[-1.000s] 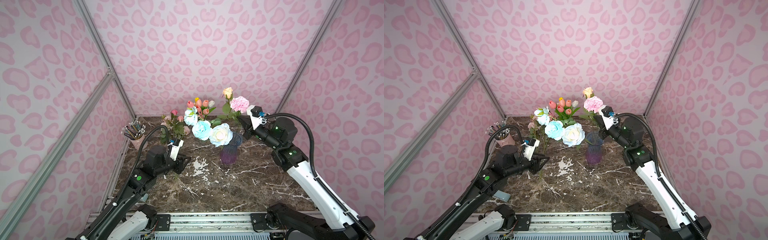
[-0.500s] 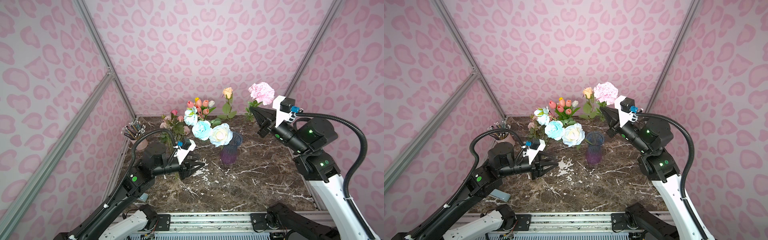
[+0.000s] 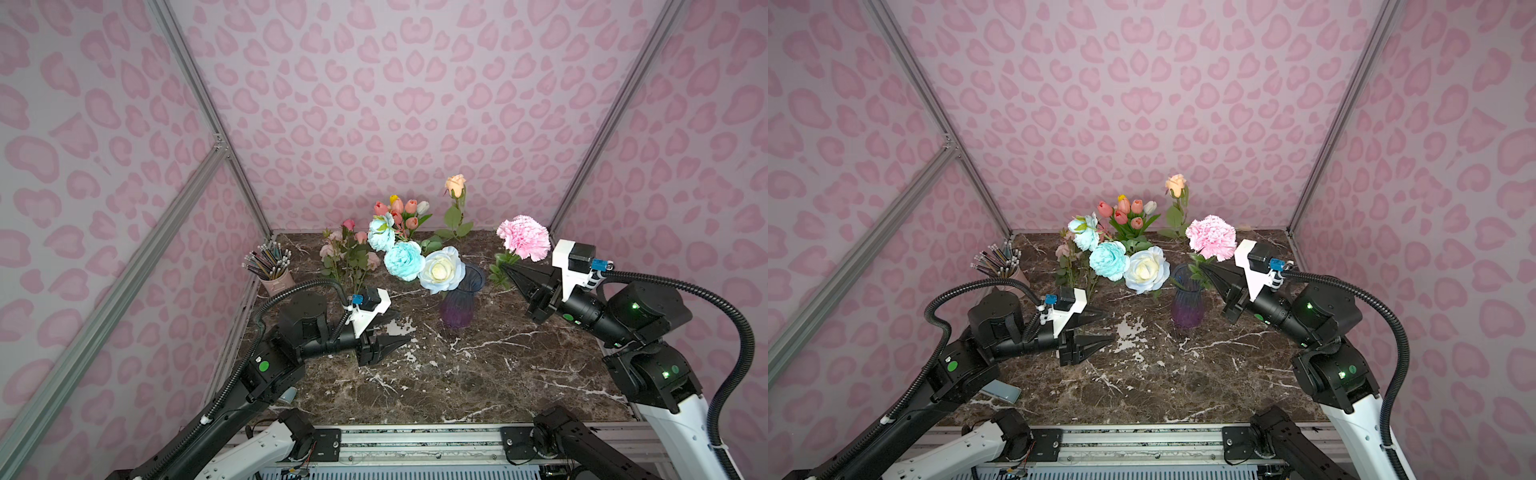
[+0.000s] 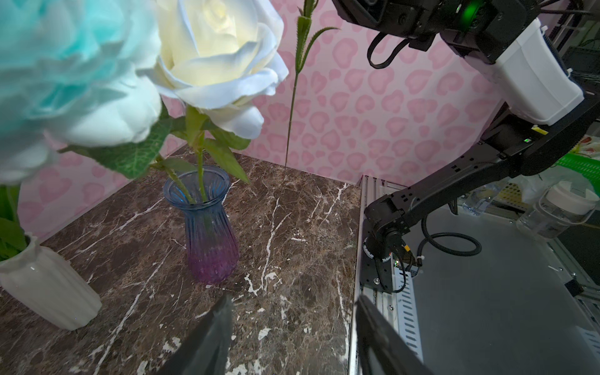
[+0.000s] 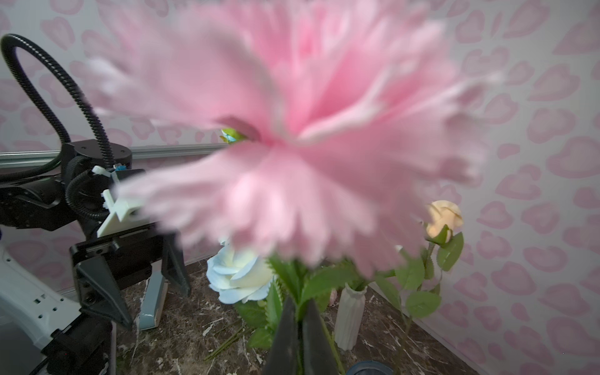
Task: Pick out pink flowers from the vase
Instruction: Pick up the flower from the vase, then place the flower at the center of the board.
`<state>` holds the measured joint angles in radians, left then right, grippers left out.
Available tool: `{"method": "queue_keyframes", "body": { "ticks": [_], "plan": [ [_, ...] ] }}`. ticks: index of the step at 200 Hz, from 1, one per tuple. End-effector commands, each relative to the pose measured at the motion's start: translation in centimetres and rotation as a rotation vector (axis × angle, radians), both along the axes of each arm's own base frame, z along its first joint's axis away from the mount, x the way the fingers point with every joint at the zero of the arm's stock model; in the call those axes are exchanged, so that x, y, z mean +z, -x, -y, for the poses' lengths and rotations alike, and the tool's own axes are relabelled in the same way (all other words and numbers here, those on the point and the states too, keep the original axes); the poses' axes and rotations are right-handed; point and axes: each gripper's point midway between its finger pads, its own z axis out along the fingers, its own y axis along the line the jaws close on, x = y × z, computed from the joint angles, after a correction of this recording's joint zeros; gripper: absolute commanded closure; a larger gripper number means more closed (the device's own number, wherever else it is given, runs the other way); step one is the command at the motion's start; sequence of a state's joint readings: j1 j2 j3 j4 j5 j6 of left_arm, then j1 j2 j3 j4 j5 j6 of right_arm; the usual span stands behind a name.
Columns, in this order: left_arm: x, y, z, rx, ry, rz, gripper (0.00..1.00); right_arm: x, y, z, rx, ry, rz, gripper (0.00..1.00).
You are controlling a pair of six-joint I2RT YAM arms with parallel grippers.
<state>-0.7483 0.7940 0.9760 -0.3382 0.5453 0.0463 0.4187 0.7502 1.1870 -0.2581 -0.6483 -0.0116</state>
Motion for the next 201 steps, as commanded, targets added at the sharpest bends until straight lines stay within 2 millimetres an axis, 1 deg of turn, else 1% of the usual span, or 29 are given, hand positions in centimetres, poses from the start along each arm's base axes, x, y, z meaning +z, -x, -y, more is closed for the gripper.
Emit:
{"method": "queue_keyframes", "body": {
  "ticks": [1, 18, 41, 64, 69, 91, 118, 147, 174, 201],
  "plan": [
    [0.9, 0.1, 0.1, -0.018, 0.029, 0.070, 0.35, 1.3, 2.7, -1.4, 0.151, -0.043, 0.072, 1.00],
    [0.6, 0.2, 0.1, -0.020, 0.024, 0.078, 0.34, 1.2, 3.3, -2.7, 0.211, -0.053, 0.069, 1.00],
    [0.7, 0.4, 0.1, -0.029, 0.043, 0.085, 0.34, 0.7, 4.0, -5.7, 0.272, -0.038, 0.060, 1.00],
    [1.4, 0.5, 0.1, -0.029, 0.073, 0.086, 0.34, 0.2, 5.3, -9.2, 0.314, -0.011, 0.074, 1.00],
    [1.5, 0.5, 0.1, -0.027, 0.078, 0.080, 0.34, 0.0, 5.3, -9.8, 0.315, -0.004, 0.075, 1.00],
    [2.6, 1.1, 0.2, -0.054, 0.112, 0.080, 0.34, 0.1, 5.6, -11.9, 0.343, -0.014, 0.094, 1.00],
    [3.1, 1.6, 0.0, -0.070, 0.135, 0.107, 0.34, 0.5, 6.0, -13.5, 0.378, -0.047, 0.116, 1.00],
    [3.0, 2.6, 0.1, -0.127, 0.144, 0.139, 0.37, 0.1, 5.9, -15.1, 0.389, -0.041, 0.115, 1.00],
    [2.3, 2.2, 0.3, -0.121, 0.130, 0.120, 0.40, 0.3, 6.1, -15.6, 0.397, -0.068, 0.120, 1.00],
    [2.1, 1.6, 0.4, -0.090, 0.138, 0.113, 0.47, 0.6, 6.2, -15.6, 0.397, -0.085, 0.116, 1.00]
  ]
}}
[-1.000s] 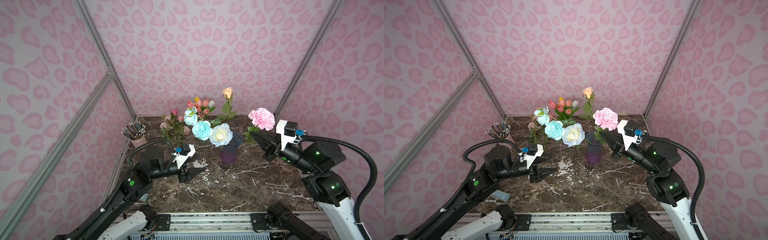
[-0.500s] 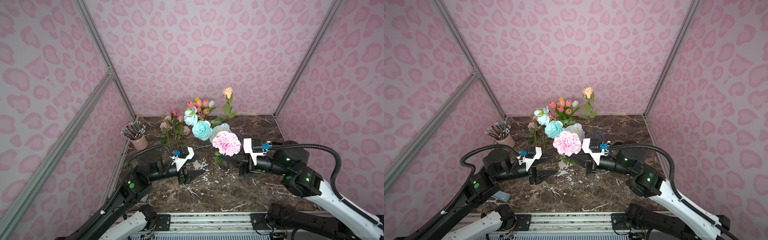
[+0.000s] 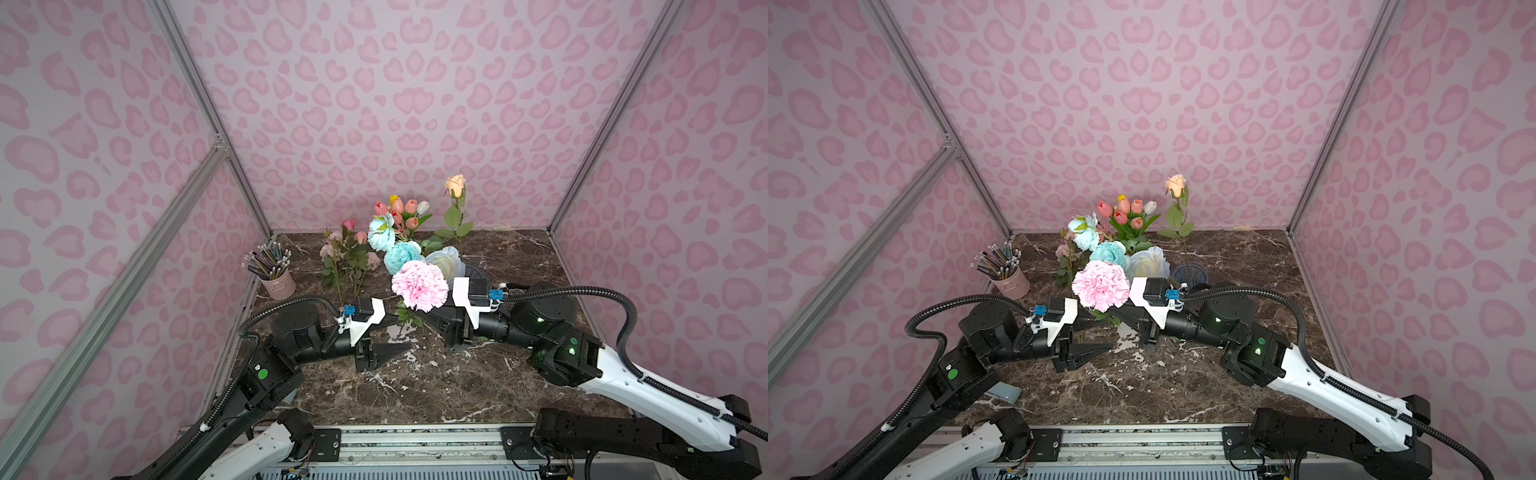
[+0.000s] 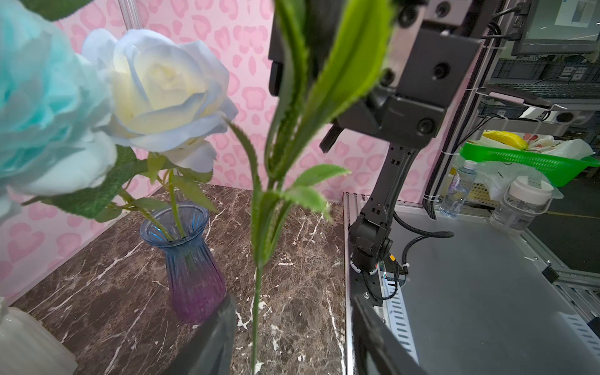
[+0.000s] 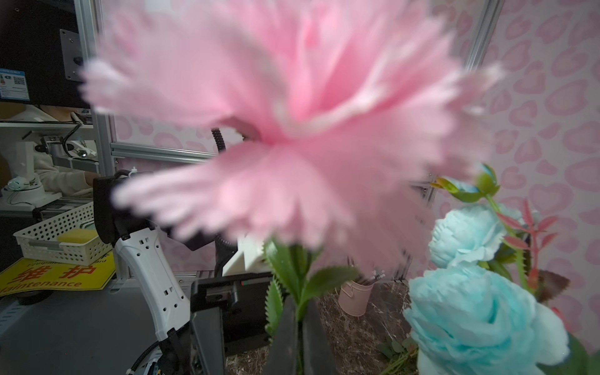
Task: Pick out pink flowers from the vase
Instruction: Place the flower at the center of the board.
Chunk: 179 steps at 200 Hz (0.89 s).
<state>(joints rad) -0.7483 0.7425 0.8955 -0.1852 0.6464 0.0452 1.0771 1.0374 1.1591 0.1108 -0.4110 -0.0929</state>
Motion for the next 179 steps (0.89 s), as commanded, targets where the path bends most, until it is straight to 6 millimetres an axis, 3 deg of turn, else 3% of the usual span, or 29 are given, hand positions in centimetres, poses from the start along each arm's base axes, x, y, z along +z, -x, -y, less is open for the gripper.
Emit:
{"method": "queue_keyframes", "body": {
  "ticks": [1, 34, 68, 104, 130, 179],
  "plan": [
    [1.0, -0.2, 0.1, 0.010, 0.043, 0.034, 0.47, 1.2, -0.1, 0.2, -0.014, -0.059, 0.011, 1.00],
    [0.9, -0.4, 0.1, 0.020, 0.049, 0.033, 0.64, 1.1, 0.1, 0.3, -0.015, -0.068, 0.003, 1.00],
    [0.9, -0.7, 0.0, 0.033, 0.048, 0.043, 0.97, 0.7, 0.0, 0.1, -0.019, -0.061, -0.002, 1.00],
    [0.5, -1.3, -0.3, 0.077, 0.042, 0.038, 0.98, 0.2, -0.4, -0.2, -0.037, -0.047, -0.012, 1.00],
    [-0.3, -2.7, -1.2, 0.185, 0.026, 0.049, 0.98, 0.2, -1.0, 0.4, -0.085, -0.042, -0.011, 0.75],
    [-0.8, -5.2, -3.6, 0.397, 0.025, 0.065, 0.98, 0.9, -0.7, 2.0, -0.115, -0.053, 0.007, 0.66]
  ]
}}
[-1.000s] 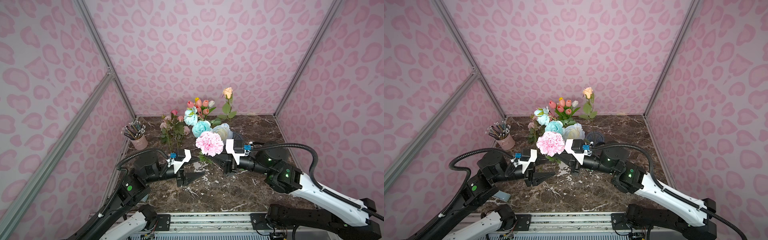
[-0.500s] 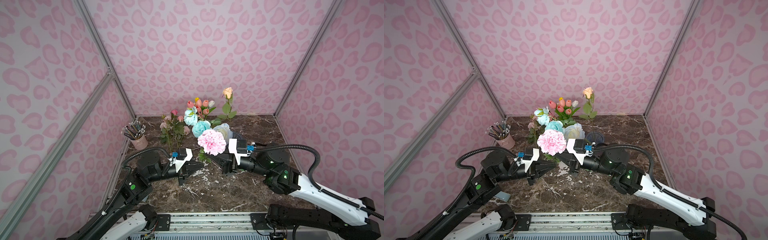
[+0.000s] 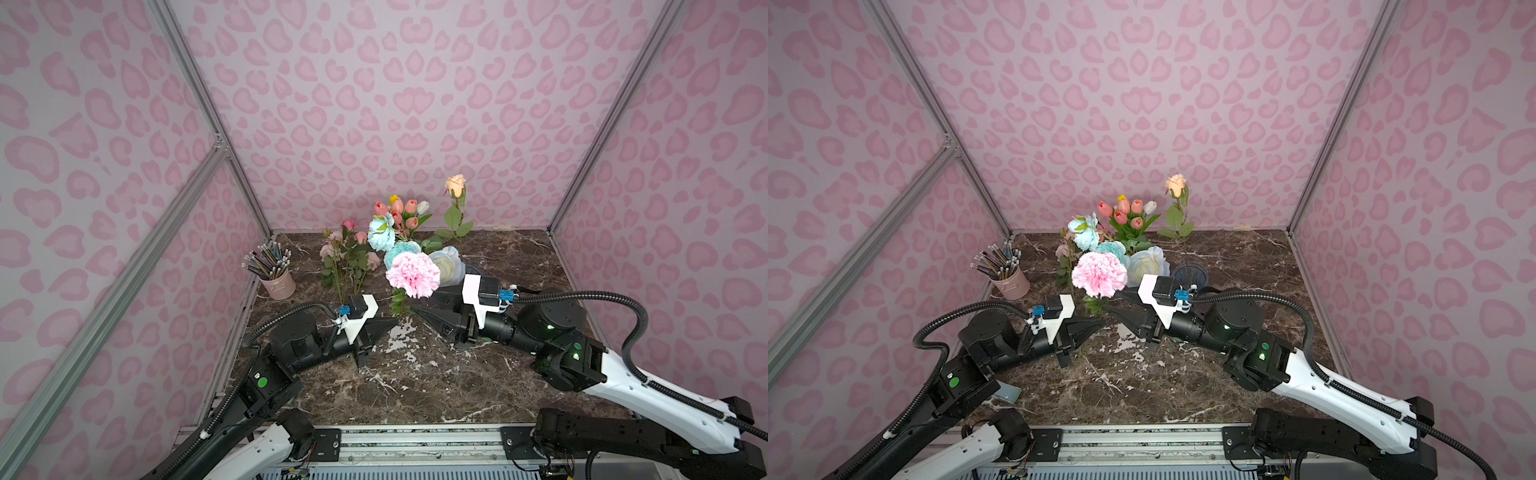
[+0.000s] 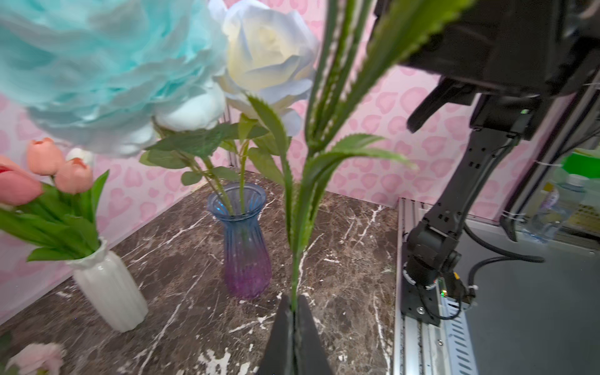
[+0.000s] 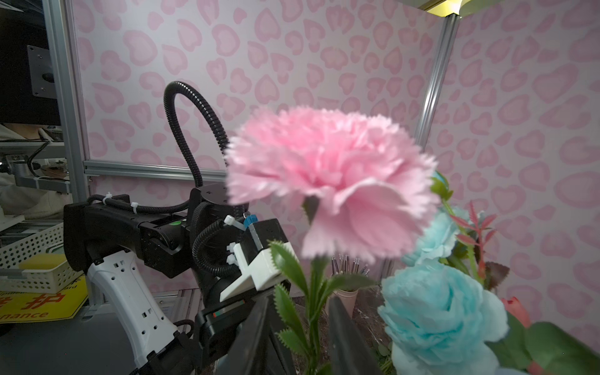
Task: Pick out pink flowers from the vase
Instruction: Place the flower at the center of the board.
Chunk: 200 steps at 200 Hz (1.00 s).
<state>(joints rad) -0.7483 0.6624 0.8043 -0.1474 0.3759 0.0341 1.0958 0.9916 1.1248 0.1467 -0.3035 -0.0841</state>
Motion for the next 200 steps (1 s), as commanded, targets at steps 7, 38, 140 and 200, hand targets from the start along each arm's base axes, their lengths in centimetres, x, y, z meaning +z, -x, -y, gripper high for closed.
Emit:
{"method": "queue_keyframes", "body": {
  "ticks": [7, 38, 140, 200],
  "plan": [
    [0.8, -1.9, -1.8, 0.156, 0.031, 0.044, 0.98, 0.2, -0.1, 0.9, -0.032, -0.001, 0.011, 0.66],
    [1.2, -2.9, -4.1, 0.302, 0.075, 0.056, 0.98, 0.4, 0.3, 2.1, -0.047, -0.011, 0.017, 0.64],
    [-1.4, -8.7, -12.0, 0.853, 0.011, -0.204, 0.98, 0.3, 1.4, 4.1, -0.041, -0.059, 0.023, 0.62],
    [-5.0, -13.7, -12.4, 0.946, 0.054, -0.391, 0.98, 0.2, 1.8, 5.1, -0.029, -0.109, -0.003, 0.63]
  ]
}}
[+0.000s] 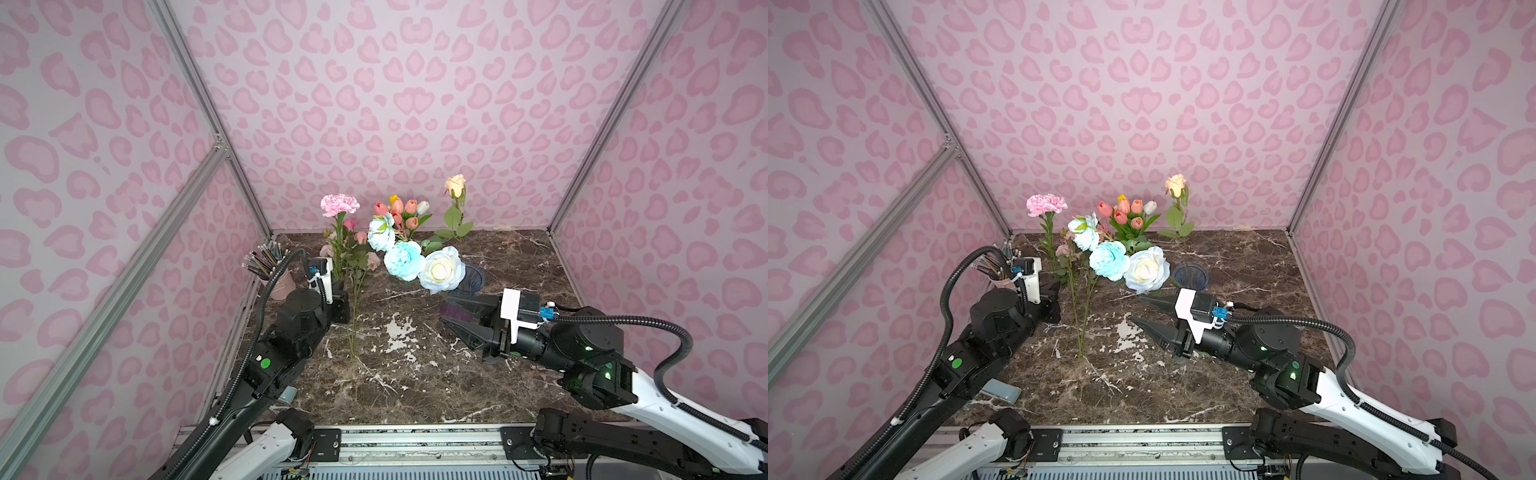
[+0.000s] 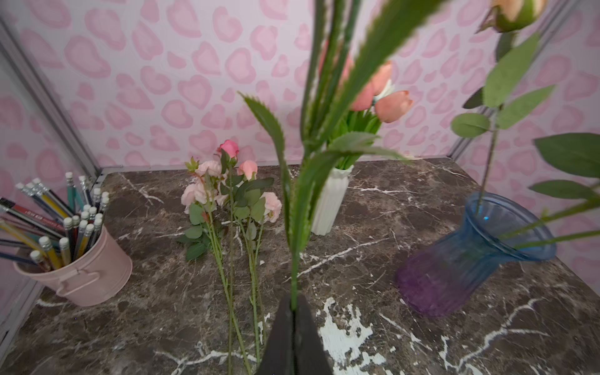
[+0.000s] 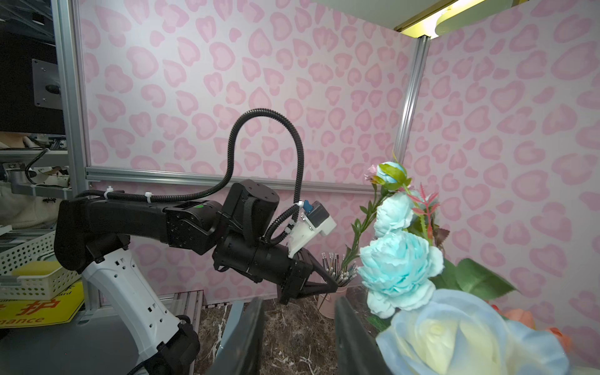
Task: Pick out pink flowers from the vase
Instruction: Place the flower at the center of the board.
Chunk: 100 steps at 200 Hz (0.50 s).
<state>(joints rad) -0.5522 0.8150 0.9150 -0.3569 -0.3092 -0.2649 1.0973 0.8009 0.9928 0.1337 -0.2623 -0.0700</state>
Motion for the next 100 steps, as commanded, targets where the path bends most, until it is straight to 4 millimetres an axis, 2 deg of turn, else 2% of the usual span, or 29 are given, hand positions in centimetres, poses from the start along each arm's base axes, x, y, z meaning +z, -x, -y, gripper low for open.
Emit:
{"method": "queue_keyframes", "body": {
  "ticks": [1, 31, 52, 80, 100],
  "plan": [
    [-1.2, -1.7, -0.1, 0.039, 0.114, -0.051, 0.98, 0.9, 0.3, 0.7, 0.005, -0.063, -0.001, 0.63],
    [-3.9, -4.6, -0.6, 0.083, 0.198, -0.140, 0.98, 0.7, 0.4, 1.4, -0.005, -0.079, -0.008, 0.63],
    [-6.6, -6.9, -1.3, 0.103, 0.216, -0.205, 0.98, 0.5, 0.5, 1.8, -0.007, -0.087, -0.017, 0.64],
    [-12.4, -10.0, -2.7, 0.136, 0.192, -0.340, 0.98, 0.5, 0.8, 2.6, -0.011, -0.118, -0.009, 0.65],
    [-15.2, -11.4, -3.2, 0.137, 0.125, -0.397, 0.98, 0.3, 0.7, 2.5, -0.015, -0.111, -0.004, 0.66]
  ]
}}
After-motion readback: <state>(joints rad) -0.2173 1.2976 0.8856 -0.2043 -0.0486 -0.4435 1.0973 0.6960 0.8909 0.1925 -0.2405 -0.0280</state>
